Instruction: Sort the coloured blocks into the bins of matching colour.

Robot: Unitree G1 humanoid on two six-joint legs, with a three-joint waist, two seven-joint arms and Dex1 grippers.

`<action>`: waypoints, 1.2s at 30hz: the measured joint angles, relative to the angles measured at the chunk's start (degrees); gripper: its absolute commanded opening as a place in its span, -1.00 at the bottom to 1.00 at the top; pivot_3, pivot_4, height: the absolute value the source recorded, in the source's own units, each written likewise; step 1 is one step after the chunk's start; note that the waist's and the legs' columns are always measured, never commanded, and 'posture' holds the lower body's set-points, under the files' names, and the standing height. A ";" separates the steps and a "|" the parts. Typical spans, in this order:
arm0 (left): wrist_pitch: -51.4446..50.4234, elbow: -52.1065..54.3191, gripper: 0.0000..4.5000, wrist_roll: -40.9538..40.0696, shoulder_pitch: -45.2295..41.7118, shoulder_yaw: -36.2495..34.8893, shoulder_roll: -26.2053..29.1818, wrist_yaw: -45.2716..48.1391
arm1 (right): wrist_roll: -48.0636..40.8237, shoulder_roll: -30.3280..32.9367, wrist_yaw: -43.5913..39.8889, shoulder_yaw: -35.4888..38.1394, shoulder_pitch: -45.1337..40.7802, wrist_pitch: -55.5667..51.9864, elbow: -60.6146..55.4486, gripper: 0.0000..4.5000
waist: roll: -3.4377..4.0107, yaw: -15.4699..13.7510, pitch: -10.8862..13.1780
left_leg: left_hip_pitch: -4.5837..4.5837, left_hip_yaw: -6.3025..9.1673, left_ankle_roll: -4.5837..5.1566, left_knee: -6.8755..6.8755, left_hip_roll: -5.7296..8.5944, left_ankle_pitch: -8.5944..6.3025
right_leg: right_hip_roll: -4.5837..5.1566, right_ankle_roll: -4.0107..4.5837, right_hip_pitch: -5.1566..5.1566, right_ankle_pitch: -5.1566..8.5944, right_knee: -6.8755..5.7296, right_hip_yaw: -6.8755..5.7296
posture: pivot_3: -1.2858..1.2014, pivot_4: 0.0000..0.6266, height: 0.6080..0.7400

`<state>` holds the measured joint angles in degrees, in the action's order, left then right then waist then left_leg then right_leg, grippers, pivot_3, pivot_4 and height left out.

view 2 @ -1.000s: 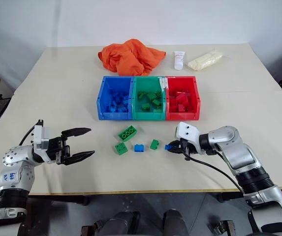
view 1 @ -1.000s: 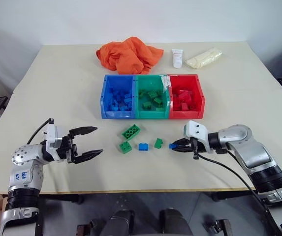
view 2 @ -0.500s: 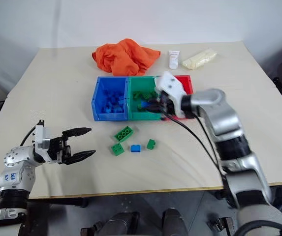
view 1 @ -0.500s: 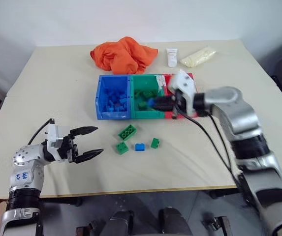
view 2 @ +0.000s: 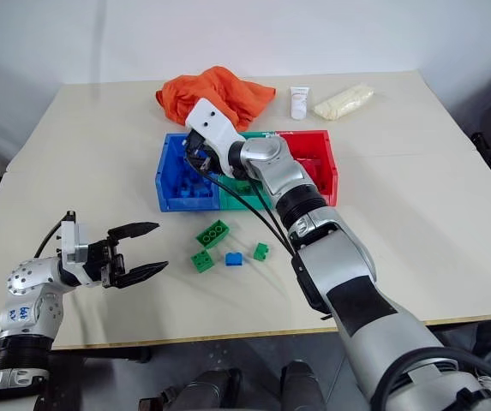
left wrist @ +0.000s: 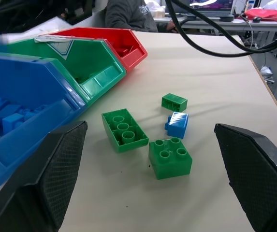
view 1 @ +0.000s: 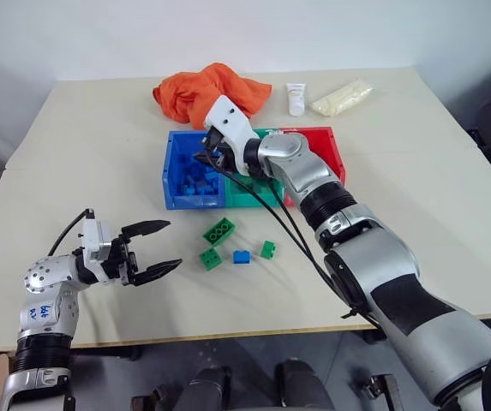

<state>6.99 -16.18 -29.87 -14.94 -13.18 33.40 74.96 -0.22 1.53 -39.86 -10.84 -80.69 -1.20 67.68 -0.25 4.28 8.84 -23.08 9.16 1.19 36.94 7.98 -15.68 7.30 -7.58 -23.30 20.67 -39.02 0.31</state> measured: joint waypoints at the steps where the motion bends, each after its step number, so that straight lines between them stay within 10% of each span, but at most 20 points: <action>1: 0.02 0.00 1.00 0.00 0.00 0.00 0.00 -0.10 | 0.24 -0.13 0.27 0.14 -0.03 0.55 0.83 0.44 | 0.00 0.24 0.00 | 0.00 0.01 0.00 -0.01 0.00 0.00 | 0.00 0.00 -0.03 0.00 -0.04 0.00 | 0.03 -0.52 1.00; 4: 0.04 0.00 1.00 0.00 -0.01 0.00 0.00 -0.20 | 0.69 -0.04 0.32 1.18 -0.08 2.39 1.63 0.89 | 0.00 0.70 0.00 | -0.01 0.00 -0.04 0.00 -0.01 0.00 | 0.00 0.00 -0.12 0.00 -0.12 0.01 | 0.03 -0.52 1.00; 13: 0.19 -1.82 1.00 0.01 -2.65 0.55 -0.01 1.01 | -3.95 11.46 -17.85 2.40 15.81 0.93 -28.23 0.89 | -0.10 0.38 -0.07 | -0.05 0.13 -0.04 0.13 0.02 0.00 | 0.03 -0.05 -0.12 -0.03 -0.09 0.02 | 0.03 -0.52 1.00; 22: 0.48 -4.54 1.00 0.04 -3.66 1.17 -0.68 2.58 | -15.07 38.84 -33.84 5.90 44.98 -19.48 -68.95 0.89 | -0.09 -1.20 -0.05 | -0.23 -0.18 0.06 0.13 0.05 -0.05 | 0.12 -0.07 -0.09 -0.02 0.51 -0.03 | 0.03 -0.52 1.00; 29: 0.51 -4.86 1.00 0.03 -3.57 1.01 -0.61 3.44 | -16.95 52.60 -35.46 13.09 58.20 -22.90 -72.40 0.89 | -0.09 -2.27 -0.05 | -0.21 -0.49 0.09 0.13 -0.05 -0.06 | 0.10 -0.07 0.02 -0.02 0.92 -0.02 | 0.03 -0.52 1.00; 36: 0.49 -4.87 1.00 0.03 -3.57 0.93 -0.60 3.56 | -16.85 52.67 -34.62 11.56 57.97 -22.85 -72.47 0.89 | -0.10 -2.75 -0.05 | -0.20 -0.54 0.10 0.17 -0.07 -0.06 | 0.11 -0.07 0.11 -0.03 1.04 -0.03 | 0.03 -0.52 1.00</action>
<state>7.48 -21.04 -29.84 -18.50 -12.26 32.79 78.52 -17.08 54.19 -74.48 0.72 -22.72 -24.06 -4.79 -0.35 1.53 8.79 -23.28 8.62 1.29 37.11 7.91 -15.75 7.40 -7.66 -23.19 20.64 -37.97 0.28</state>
